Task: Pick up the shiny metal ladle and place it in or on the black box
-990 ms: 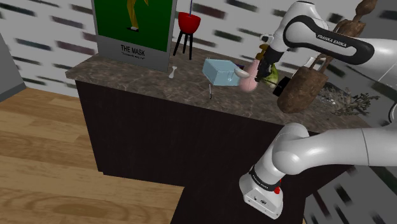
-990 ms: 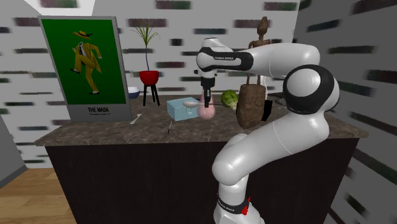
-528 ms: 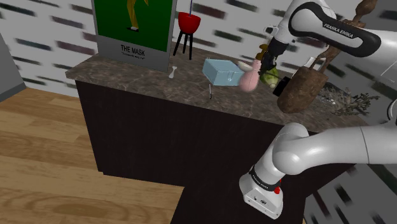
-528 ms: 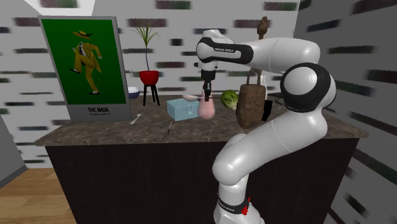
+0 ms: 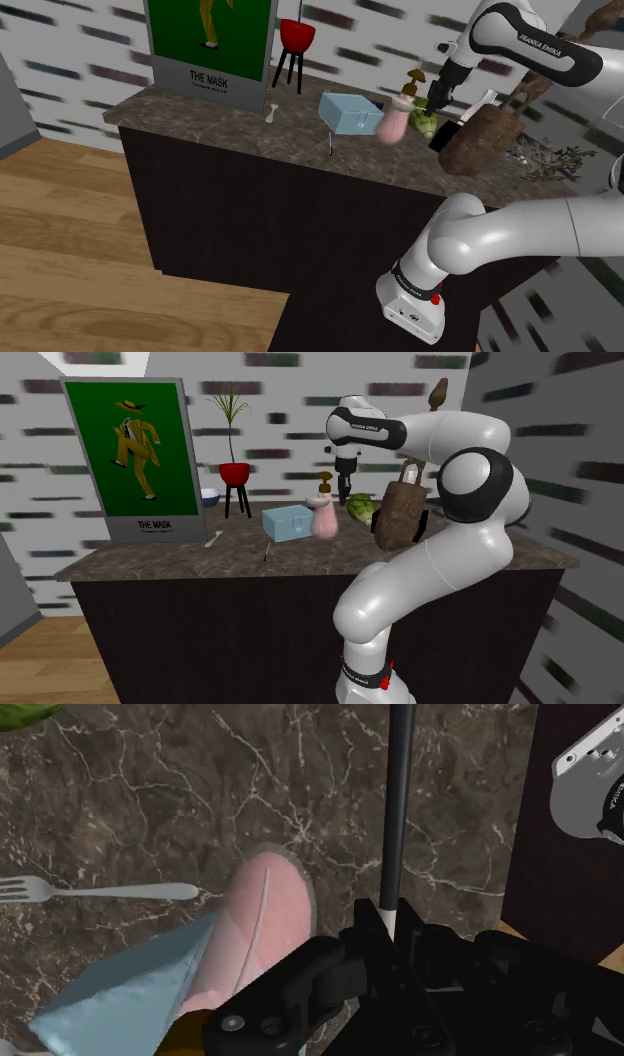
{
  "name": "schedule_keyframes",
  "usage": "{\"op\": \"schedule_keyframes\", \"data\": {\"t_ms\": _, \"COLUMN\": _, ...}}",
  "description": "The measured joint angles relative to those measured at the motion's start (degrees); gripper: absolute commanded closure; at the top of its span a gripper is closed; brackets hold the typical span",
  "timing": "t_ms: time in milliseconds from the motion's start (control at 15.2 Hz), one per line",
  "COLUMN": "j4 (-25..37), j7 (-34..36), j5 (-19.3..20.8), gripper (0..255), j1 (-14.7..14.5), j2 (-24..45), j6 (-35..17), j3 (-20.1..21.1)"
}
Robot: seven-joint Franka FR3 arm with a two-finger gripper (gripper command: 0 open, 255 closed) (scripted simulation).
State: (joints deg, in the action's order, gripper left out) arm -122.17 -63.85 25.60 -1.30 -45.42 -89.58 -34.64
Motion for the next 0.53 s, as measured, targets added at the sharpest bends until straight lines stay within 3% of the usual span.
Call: {"op": "schedule_keyframes", "data": {"t_ms": 528, "j4": 8.9, "j7": -11.3, "j5": 3.3, "gripper": 255, "j1": -1.5, "j2": 4.1, "j6": -0.2, "j3": -11.7}}
